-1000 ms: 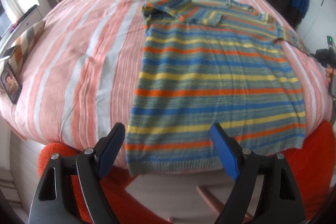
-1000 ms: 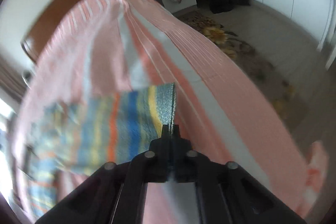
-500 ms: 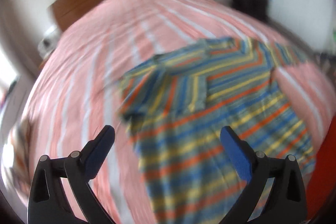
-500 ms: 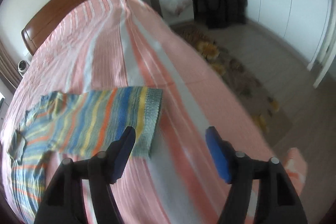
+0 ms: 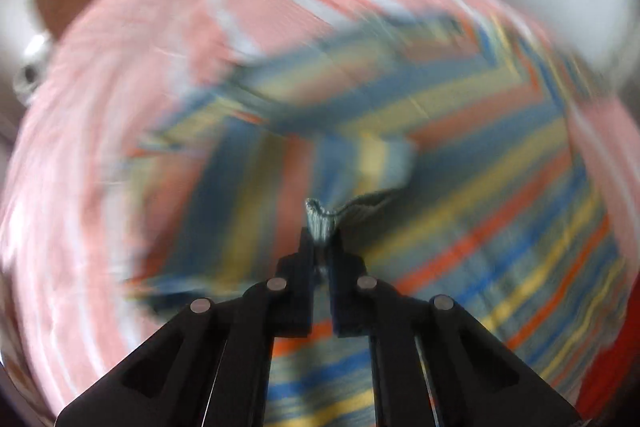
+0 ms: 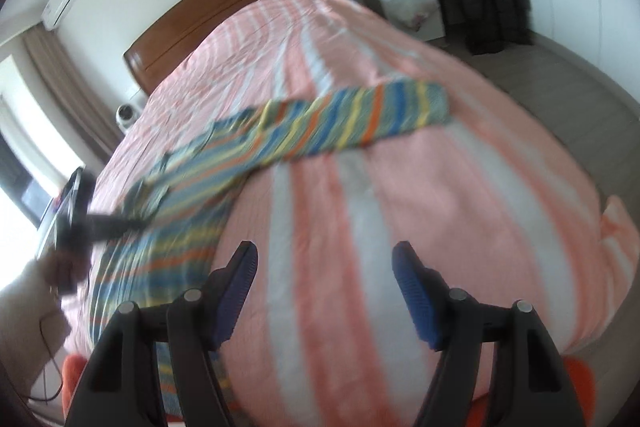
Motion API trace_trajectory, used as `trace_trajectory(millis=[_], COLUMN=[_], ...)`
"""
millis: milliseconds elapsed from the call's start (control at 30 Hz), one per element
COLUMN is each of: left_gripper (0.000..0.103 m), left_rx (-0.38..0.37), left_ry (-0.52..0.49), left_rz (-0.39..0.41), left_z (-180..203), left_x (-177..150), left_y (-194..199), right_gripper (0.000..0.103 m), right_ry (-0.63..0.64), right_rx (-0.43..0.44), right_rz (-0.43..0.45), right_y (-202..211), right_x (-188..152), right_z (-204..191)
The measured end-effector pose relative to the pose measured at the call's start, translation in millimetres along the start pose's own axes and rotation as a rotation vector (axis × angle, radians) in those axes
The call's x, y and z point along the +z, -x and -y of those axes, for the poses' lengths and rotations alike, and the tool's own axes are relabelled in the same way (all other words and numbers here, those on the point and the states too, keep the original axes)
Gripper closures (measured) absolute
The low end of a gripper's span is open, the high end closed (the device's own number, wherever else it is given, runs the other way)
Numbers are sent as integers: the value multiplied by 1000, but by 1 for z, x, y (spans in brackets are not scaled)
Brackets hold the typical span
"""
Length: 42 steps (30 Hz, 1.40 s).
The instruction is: Fold small clothes
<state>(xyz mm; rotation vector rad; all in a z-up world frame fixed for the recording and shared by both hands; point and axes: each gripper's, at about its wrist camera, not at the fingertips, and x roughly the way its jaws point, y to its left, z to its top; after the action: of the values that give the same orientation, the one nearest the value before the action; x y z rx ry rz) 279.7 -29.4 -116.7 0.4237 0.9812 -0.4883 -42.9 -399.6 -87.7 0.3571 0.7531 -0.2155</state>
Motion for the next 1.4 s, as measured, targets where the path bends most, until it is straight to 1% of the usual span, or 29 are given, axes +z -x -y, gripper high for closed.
trace_trajectory(millis=[33, 100, 133, 167, 233, 267, 333, 400, 567, 733, 833, 867, 900, 933, 967, 1000, 1033, 1067, 1100, 1133, 1167, 1233, 1300, 1367, 1400], left_gripper=[99, 99, 99, 99, 99, 100, 100, 100, 101, 101, 100, 97, 89, 85, 67, 44, 36, 26, 20, 17, 13, 13, 13, 13, 13], left_rx=[42, 123, 213, 285, 402, 482, 554, 564, 545, 544, 569, 565, 547, 522, 485, 443, 385, 307, 256, 161, 86, -13, -79, -134, -136], left_ry=[105, 284, 401, 483, 612, 665, 706, 761, 860, 899, 867, 857, 846, 838, 820, 801, 770, 714, 673, 611, 568, 503, 458, 432, 410], left_rz=[41, 83, 93, 89, 51, 11, -40, -84, -127, -130, -143, -140, -131, -124, -109, -86, -52, -13, -4, -5, -17, -51, -102, -143, -156], left_z=[-29, -82, -120, -149, -192, -215, -236, -247, -242, -239, -238, -237, -235, -232, -225, -218, -207, -189, -175, -152, -133, -99, -65, -37, -27], left_x=[0, -8, -19, -33, -58, -76, -97, -123, -154, -166, -163, -161, -161, -161, -162, -163, -166, -171, -176, -186, -196, -216, -240, -258, -262], left_y=[15, 34, 44, 49, 50, 46, 38, 27, 9, 6, 4, 4, 8, 14, 26, 37, 50, 68, 78, 89, 94, 97, 92, 82, 79], right_gripper=[34, 34, 34, 34, 34, 34, 34, 34, 34, 34, 34, 34, 34, 34, 34, 34, 34, 33, 31, 27, 26, 26, 26, 26, 26], right_ry=[20, 70, 96, 117, 147, 148, 138, 132, 142, 139, 130, 128, 127, 130, 139, 148, 162, 175, 193, 219, 236, 267, 283, 307, 306], right_rx=[9, 28, 38, 44, 54, 62, 71, 74, 60, 30, 11, 5, 3, 3, 0, -3, -7, -6, 3, 31, 63, 153, 206, 231, 237], right_rz=[-9, -20, -22, -23, -23, -33, -55, -70, -103, -107, -101, -100, -99, -96, -92, -92, -96, -105, -122, -154, -183, -285, -384, -464, -493], right_y=[0, -3, -4, -6, -10, -14, -23, -28, -35, -35, -36, -36, -35, -32, -28, -25, -20, -16, -12, -8, -7, -10, -20, -35, -42], right_x=[-6, -16, -19, -21, -24, -26, -28, -32, -38, -40, -38, -37, -36, -33, -30, -29, -27, -26, -27, -29, -34, -48, -65, -82, -87], right_z=[-7, -21, -27, -32, -39, -41, -43, -45, -49, -46, -41, -40, -39, -39, -39, -39, -38, -39, -41, -44, -46, -55, -62, -68, -68])
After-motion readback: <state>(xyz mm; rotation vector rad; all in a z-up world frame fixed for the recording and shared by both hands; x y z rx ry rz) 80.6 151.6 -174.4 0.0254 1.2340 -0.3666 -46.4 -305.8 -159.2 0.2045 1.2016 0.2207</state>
